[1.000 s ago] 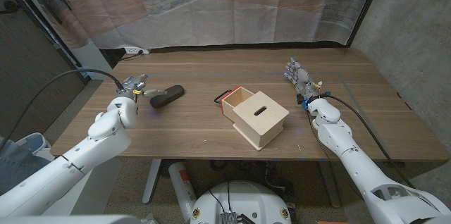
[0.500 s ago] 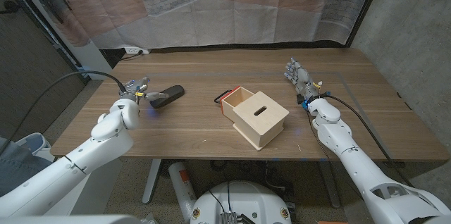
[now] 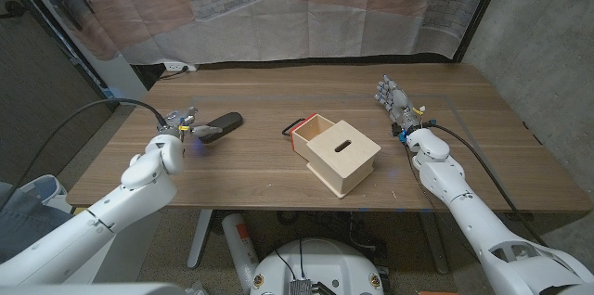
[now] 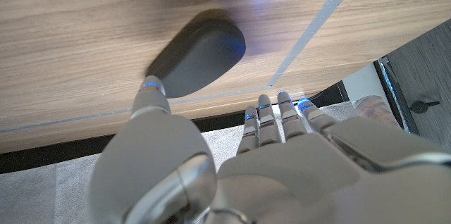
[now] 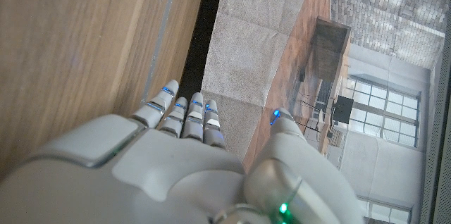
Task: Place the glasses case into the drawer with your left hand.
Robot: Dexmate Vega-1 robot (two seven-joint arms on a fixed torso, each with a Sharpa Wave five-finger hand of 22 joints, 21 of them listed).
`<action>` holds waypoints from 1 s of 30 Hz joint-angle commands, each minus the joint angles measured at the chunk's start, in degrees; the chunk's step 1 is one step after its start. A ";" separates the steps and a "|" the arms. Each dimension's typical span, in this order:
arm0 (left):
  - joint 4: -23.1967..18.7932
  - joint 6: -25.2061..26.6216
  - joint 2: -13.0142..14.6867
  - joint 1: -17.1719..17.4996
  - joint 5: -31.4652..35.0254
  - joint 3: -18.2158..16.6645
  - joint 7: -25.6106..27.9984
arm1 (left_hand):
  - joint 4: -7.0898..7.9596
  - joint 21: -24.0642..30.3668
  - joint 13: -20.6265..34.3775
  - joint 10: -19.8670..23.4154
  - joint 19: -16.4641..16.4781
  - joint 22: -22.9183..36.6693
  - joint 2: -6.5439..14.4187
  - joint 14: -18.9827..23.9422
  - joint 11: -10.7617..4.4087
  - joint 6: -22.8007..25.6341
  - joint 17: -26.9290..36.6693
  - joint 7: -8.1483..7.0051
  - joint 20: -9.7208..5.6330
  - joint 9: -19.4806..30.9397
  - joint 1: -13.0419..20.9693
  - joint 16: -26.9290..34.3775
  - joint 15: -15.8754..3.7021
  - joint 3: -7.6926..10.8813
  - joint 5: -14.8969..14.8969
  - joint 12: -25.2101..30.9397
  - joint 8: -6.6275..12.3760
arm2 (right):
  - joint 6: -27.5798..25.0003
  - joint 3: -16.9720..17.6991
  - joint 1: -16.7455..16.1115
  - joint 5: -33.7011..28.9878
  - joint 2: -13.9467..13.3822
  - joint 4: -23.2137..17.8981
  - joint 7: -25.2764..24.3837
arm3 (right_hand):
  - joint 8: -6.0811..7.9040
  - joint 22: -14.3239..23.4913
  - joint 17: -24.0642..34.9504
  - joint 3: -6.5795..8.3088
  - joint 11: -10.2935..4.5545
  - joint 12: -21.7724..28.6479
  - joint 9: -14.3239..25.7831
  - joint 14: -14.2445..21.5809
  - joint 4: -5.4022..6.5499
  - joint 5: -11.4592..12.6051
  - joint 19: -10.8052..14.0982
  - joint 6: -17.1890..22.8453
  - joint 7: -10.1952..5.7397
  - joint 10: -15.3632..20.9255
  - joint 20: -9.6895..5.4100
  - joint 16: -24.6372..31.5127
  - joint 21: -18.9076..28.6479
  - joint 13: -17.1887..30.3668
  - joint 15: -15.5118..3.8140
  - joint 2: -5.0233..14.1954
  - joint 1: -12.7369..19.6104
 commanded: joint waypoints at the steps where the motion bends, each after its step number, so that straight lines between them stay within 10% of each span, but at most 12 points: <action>1: 2.69 -3.11 -1.13 -0.06 -4.35 -1.86 -0.02 | -0.10 0.05 0.07 0.93 -0.05 0.26 0.71 0.49 -0.16 0.60 0.29 0.25 -0.45 0.30 0.23 0.09 -0.57 -0.31 0.43 0.21 0.26 | -0.86 -0.08 -0.64 -0.30 -0.40 -0.92 -0.48 | 0.10 0.09 0.14 0.21 -0.09 -0.06 0.29 0.65 -0.45 -0.14 0.44 0.17 -0.06 0.35 -0.60 0.03 -0.29 0.18 0.15 0.61 0.12; 30: 6.21 -4.62 -1.23 -3.99 -5.26 1.82 -1.11 | -0.18 0.13 0.08 4.24 0.76 0.25 1.81 2.56 -2.22 4.34 0.27 0.01 -1.76 0.31 1.55 0.21 -2.75 -0.62 0.92 0.77 1.05 | -1.76 -0.23 -1.48 -0.61 -0.14 -2.64 -2.23 | 0.11 0.11 0.14 0.16 -0.07 -0.07 0.29 0.68 -0.63 -0.11 0.57 0.23 -0.15 0.33 -0.58 0.00 -0.74 0.19 0.11 0.66 0.14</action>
